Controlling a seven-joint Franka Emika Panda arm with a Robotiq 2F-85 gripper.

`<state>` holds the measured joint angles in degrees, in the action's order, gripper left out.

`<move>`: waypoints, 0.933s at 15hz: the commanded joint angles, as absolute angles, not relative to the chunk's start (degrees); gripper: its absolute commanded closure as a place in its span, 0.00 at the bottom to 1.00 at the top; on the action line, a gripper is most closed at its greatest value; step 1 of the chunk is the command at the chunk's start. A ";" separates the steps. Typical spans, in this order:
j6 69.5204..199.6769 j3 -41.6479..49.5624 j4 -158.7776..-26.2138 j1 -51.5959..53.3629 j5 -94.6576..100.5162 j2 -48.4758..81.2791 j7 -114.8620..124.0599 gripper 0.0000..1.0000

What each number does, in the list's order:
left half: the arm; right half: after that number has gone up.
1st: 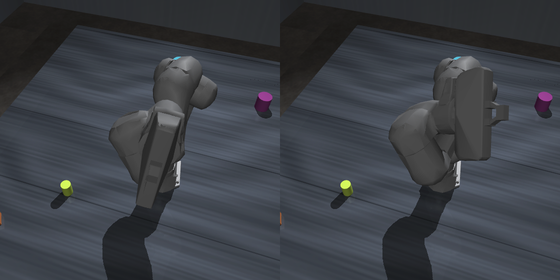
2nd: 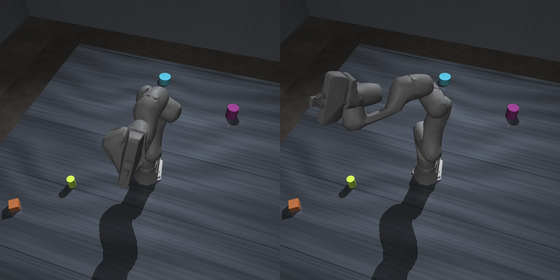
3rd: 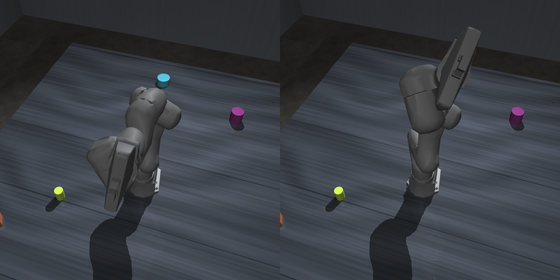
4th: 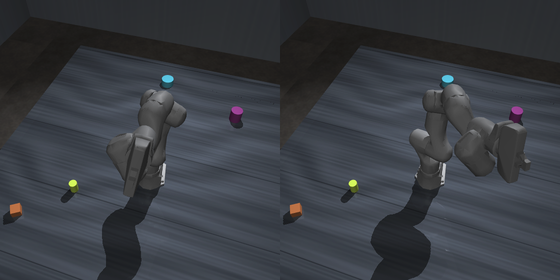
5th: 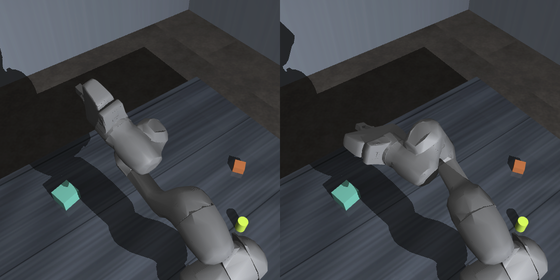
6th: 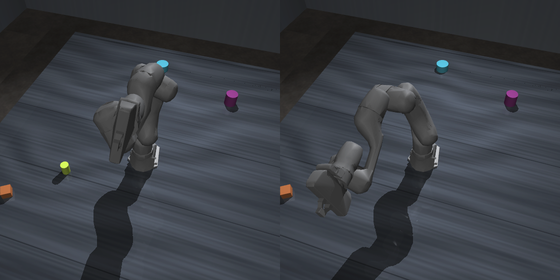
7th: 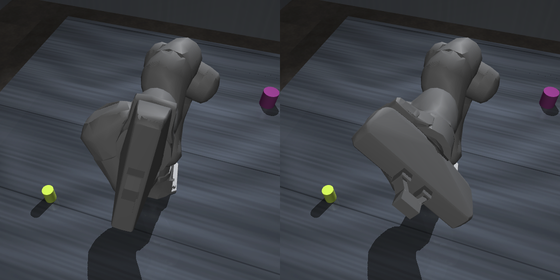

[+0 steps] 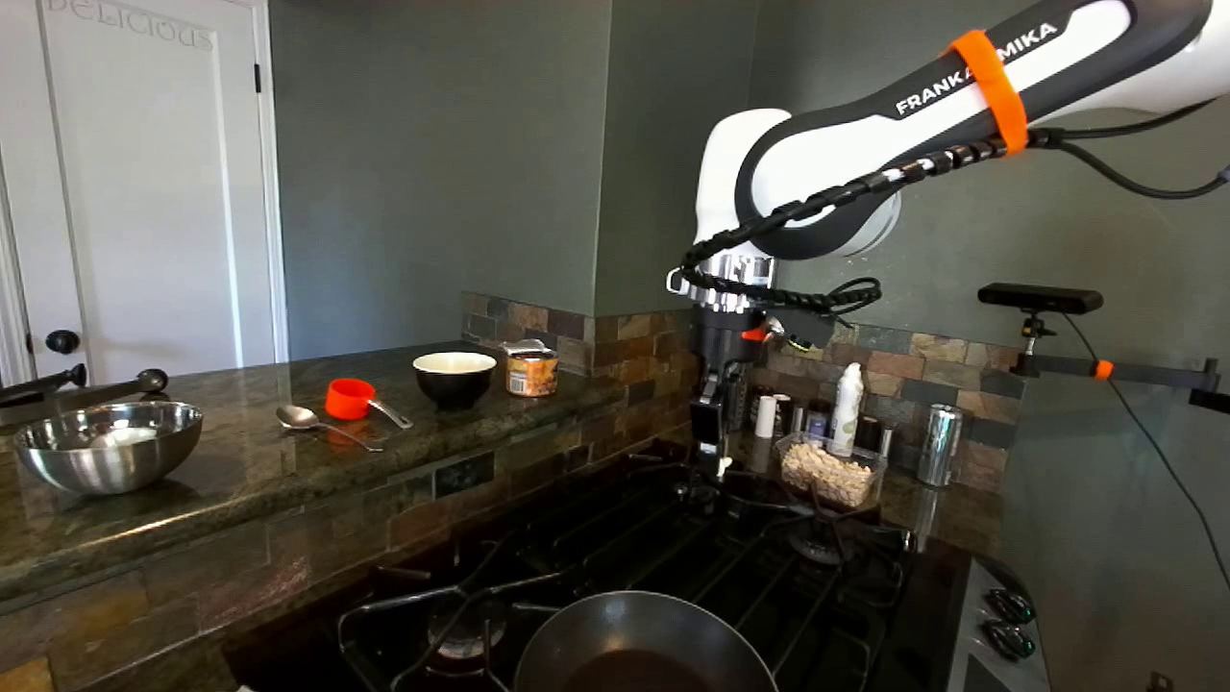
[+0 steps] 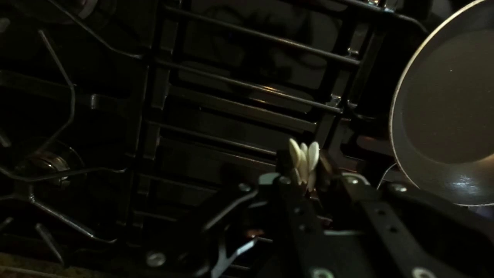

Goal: Move some contents from the bowl onto the pan, then move the pan backwards

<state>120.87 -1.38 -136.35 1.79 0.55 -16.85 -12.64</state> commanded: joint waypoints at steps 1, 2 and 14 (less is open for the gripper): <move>121.22 -0.87 -137.93 2.34 0.80 -18.02 -12.87 0.95; 120.89 -1.01 -138.57 2.41 1.10 -18.52 -12.93 0.95; 128.77 -1.35 -145.73 10.65 0.18 -24.92 -30.08 0.95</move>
<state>124.84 -1.75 -143.97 7.82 0.61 -23.35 -25.43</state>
